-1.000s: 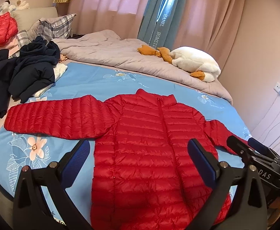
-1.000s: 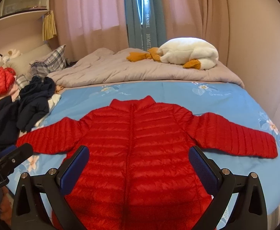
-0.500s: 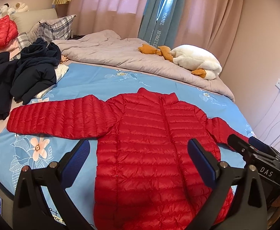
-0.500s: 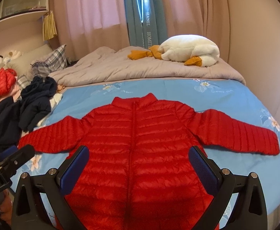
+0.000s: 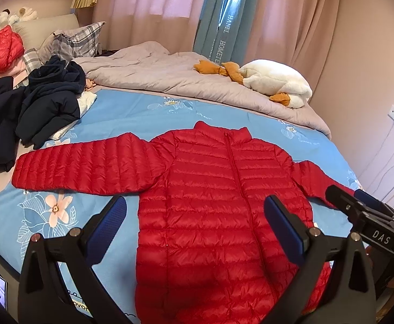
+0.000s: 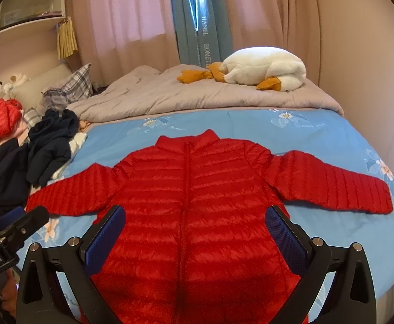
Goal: Fold large clothes
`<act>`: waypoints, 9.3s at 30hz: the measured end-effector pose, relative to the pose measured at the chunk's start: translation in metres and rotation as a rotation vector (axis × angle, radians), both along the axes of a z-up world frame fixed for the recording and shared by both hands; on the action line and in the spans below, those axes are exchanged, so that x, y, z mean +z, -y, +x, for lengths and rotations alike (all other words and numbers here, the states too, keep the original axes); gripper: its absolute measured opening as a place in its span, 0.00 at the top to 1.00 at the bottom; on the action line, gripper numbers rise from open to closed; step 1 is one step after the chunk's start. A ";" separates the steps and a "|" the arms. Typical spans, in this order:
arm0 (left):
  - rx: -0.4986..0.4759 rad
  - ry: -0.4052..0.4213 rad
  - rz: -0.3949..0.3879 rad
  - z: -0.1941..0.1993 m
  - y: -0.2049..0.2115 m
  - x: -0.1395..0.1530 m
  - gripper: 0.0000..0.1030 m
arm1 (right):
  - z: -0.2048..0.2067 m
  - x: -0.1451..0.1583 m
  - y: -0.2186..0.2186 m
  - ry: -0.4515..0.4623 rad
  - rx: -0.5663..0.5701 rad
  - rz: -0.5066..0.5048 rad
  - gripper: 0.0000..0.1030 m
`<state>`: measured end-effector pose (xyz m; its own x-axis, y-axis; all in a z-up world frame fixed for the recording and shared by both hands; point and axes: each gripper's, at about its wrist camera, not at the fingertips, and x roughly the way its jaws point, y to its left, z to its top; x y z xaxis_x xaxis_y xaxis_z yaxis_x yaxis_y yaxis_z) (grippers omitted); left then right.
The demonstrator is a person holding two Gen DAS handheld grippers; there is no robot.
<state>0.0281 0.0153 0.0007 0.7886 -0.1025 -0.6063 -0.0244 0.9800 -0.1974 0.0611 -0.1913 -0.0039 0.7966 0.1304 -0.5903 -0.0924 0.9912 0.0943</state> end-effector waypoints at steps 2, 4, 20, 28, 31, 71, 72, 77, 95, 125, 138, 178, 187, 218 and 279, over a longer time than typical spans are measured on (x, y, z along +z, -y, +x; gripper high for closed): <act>-0.007 -0.001 0.003 0.000 0.000 0.000 0.01 | -0.001 0.001 0.001 0.001 -0.008 0.004 0.00; -0.013 -0.003 0.007 0.000 0.002 -0.001 0.01 | -0.002 0.001 0.003 0.003 -0.013 0.006 0.00; -0.042 -0.022 0.023 0.004 0.014 -0.003 0.01 | -0.002 -0.002 0.008 -0.013 -0.013 0.025 0.00; -0.064 -0.027 0.021 0.005 0.022 -0.003 0.01 | -0.004 -0.003 0.010 -0.015 -0.021 0.030 0.00; -0.067 -0.032 0.032 0.004 0.027 -0.004 0.01 | -0.006 -0.005 0.012 -0.018 -0.027 0.032 0.00; -0.130 -0.407 -0.149 0.055 0.057 -0.135 0.04 | 0.038 -0.073 0.311 -0.084 -0.729 0.506 0.27; -0.127 -0.414 -0.163 0.055 0.056 -0.137 0.04 | 0.040 -0.081 0.321 -0.098 -0.756 0.518 0.31; -0.110 -0.414 -0.182 0.055 0.053 -0.144 0.04 | 0.047 -0.127 0.365 -0.180 -0.855 0.604 0.38; -0.078 -0.424 -0.185 0.057 0.046 -0.149 0.04 | 0.073 -0.139 0.388 -0.139 -0.914 0.586 0.90; 0.069 -0.088 -0.145 0.040 -0.016 -0.007 0.03 | 0.055 0.064 0.228 0.288 -0.453 0.241 0.94; 0.077 -0.042 -0.163 0.027 -0.028 0.013 0.02 | 0.069 0.075 0.163 0.299 -0.304 0.173 0.94; 0.135 -0.069 -0.139 0.014 -0.059 0.003 0.01 | 0.072 0.046 0.033 0.103 0.133 0.167 0.94; 0.156 -0.084 -0.134 0.012 -0.067 -0.004 0.01 | 0.075 0.024 0.017 0.028 0.179 0.179 0.94; 0.208 -0.180 -0.117 0.026 -0.087 -0.042 0.01 | 0.084 -0.060 -0.061 -0.266 0.338 0.100 0.94; 0.040 -0.244 -0.113 0.212 -0.036 -0.101 0.91 | 0.017 -0.069 0.095 -0.177 -0.203 0.179 0.47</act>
<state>0.2399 0.0511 -0.1006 0.6254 -0.1522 -0.7653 -0.1229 0.9493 -0.2893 0.0786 -0.2865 -0.0727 0.7039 0.0941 -0.7041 0.1387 0.9539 0.2661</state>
